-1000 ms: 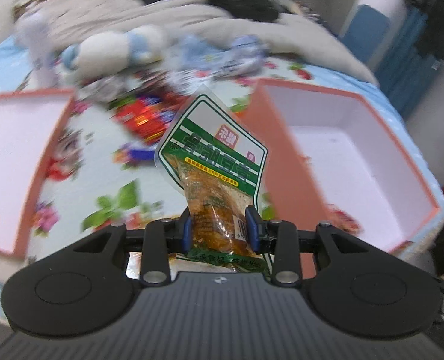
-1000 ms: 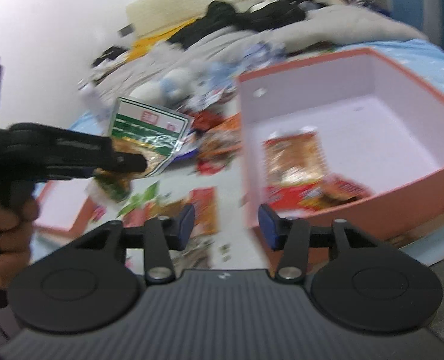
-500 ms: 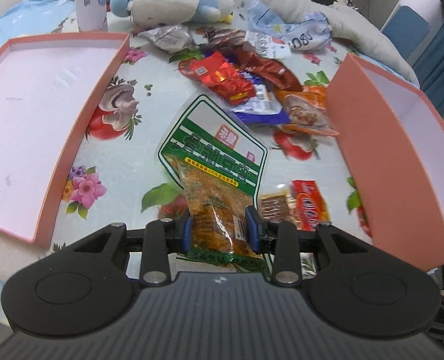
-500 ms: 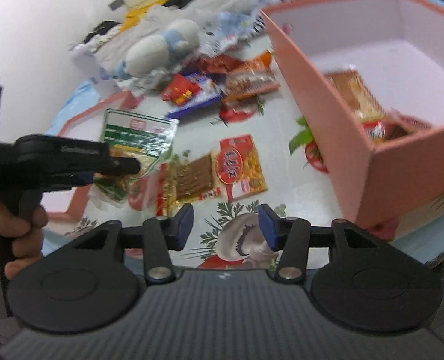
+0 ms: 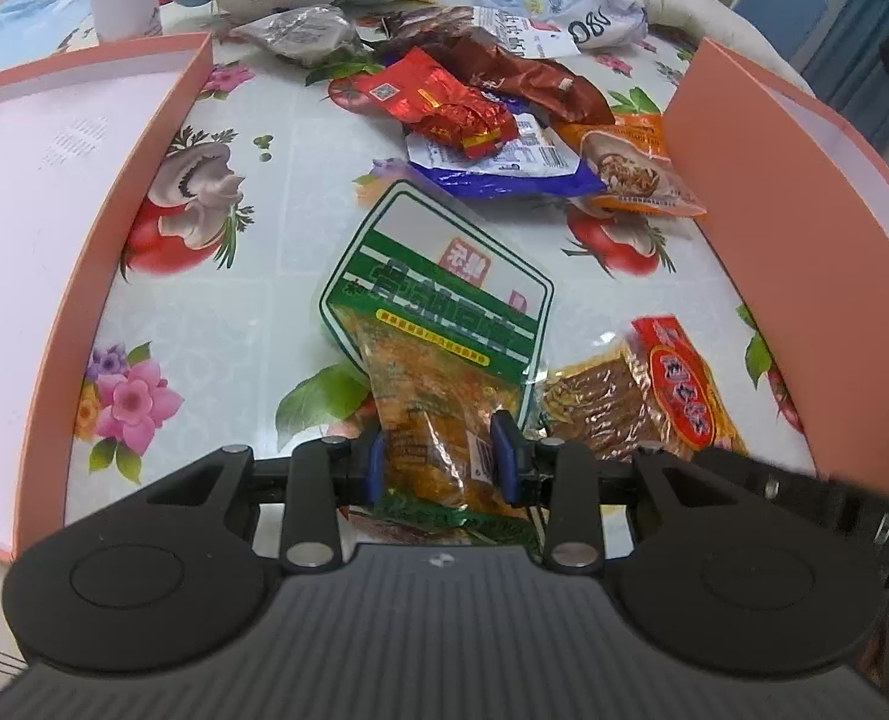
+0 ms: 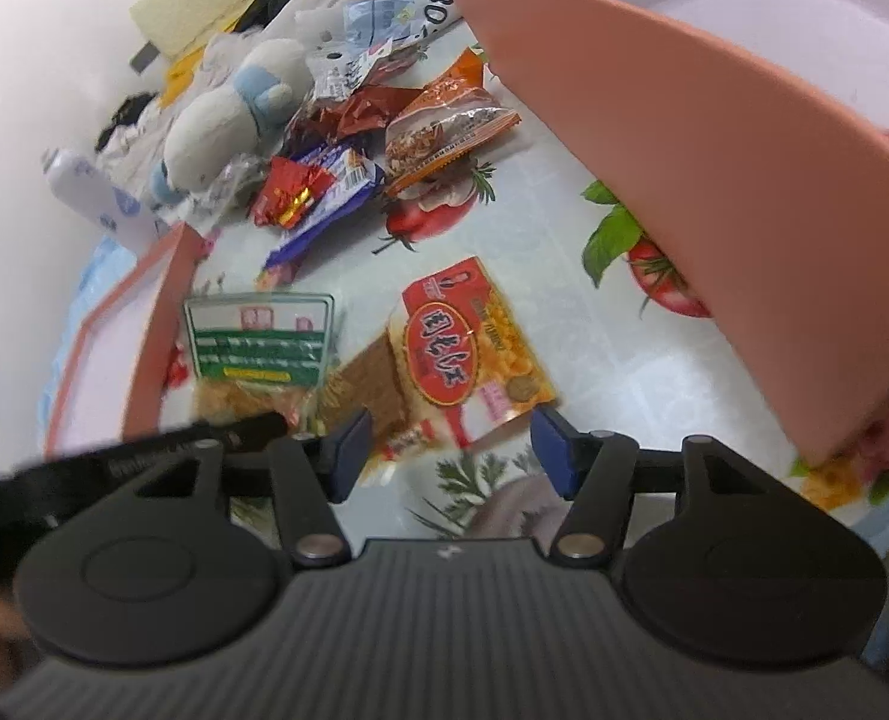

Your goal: Organize snacks

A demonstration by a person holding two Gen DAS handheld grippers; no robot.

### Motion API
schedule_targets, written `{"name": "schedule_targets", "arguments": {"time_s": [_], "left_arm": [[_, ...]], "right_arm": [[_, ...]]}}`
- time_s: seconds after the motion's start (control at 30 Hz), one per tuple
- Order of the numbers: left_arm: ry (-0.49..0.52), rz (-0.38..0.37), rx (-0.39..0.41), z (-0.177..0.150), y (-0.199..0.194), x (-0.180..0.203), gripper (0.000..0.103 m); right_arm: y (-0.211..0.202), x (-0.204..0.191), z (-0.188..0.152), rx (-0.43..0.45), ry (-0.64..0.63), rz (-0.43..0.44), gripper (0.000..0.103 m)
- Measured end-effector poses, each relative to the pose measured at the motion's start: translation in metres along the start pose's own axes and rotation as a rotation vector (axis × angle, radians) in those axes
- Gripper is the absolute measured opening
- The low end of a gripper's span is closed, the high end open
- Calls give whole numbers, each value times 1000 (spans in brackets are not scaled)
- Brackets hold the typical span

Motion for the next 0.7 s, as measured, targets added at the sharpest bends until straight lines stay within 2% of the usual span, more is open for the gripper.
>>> {"name": "schedule_targets", "arguments": {"time_s": [0.13,0.33,0.7], "left_arm": [[28,4,1,-1,1,2,39],[20,-9,-2,0,1,-1,39],[8,-16,0,-1,2,-2,39]], "right_arm": [[8,0,4,0,68,34,60],[23,-7,9,-10,98,83,60],[42,-3,18,-24,181,153,49]]}}
Point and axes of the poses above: each gripper's, at about its wrist camera, not at the fingertips, and y roughly the way its jaws point, x to its right, z to its top, the point moved 1 cm from there along y, roughly the way its jaws point, and after that the axes turned 9 degrees about x, right-handed, at the moved point
